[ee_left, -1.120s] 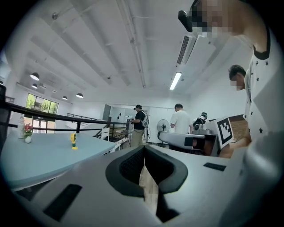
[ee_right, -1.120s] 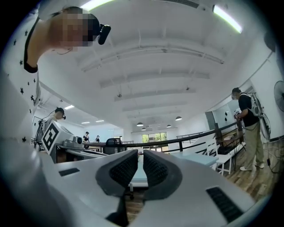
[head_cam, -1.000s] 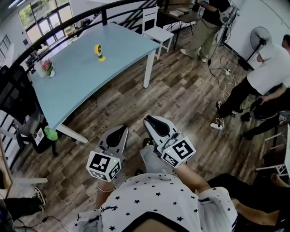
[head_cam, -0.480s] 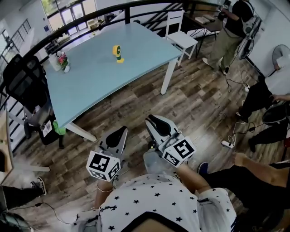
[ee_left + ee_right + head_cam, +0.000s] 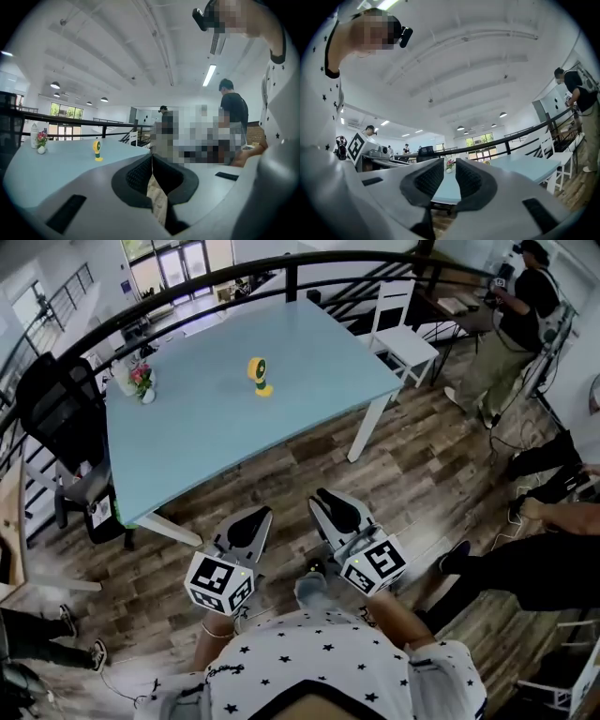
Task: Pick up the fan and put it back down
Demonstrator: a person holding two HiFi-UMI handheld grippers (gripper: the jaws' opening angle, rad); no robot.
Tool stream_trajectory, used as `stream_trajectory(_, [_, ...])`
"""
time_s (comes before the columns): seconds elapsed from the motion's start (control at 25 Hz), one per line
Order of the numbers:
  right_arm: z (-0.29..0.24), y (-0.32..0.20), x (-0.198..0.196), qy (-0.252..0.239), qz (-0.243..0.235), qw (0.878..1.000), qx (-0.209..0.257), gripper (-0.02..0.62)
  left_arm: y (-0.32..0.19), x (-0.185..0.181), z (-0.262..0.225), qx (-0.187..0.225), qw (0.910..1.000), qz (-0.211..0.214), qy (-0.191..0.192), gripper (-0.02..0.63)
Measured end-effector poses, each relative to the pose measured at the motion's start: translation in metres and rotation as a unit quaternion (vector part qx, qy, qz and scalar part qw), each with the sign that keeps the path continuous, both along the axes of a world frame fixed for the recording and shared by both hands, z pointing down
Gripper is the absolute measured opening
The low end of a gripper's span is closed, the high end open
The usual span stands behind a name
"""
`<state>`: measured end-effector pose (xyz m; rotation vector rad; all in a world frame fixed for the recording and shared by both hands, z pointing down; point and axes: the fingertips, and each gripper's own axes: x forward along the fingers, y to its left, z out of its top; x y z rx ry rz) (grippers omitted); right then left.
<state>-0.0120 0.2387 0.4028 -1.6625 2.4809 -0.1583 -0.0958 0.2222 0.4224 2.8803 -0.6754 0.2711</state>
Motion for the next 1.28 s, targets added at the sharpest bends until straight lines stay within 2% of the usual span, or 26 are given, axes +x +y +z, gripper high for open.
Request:
stream_trajectory(0.24, [0.001,-0.036,0.051,-0.008,-0.002,1.000,-0.001,0.060,-0.035,0.050,-0.001,0.003,0.9999,-0.004,-0.010,0.029])
stream_trajectory(0.48, [0.001,-0.064,0.076,-0.012,-0.025,1.000,0.004,0.064,-0.061,0.078,-0.002,0.001,0.9997,-0.019,-0.017,0.029])
stream_trajectory(0.96, [0.020,-0.100,0.093,-0.029,-0.043,0.999,-0.013,0.067,-0.088,0.084,0.005,-0.006,0.9977,-0.052,-0.043,0.029])
stream_trajectory(1.28, [0.023,-0.139,0.086,-0.011,-0.059,0.998,-0.018,0.072,-0.134,0.078,0.012,-0.015,0.9972,-0.069,-0.026,0.029])
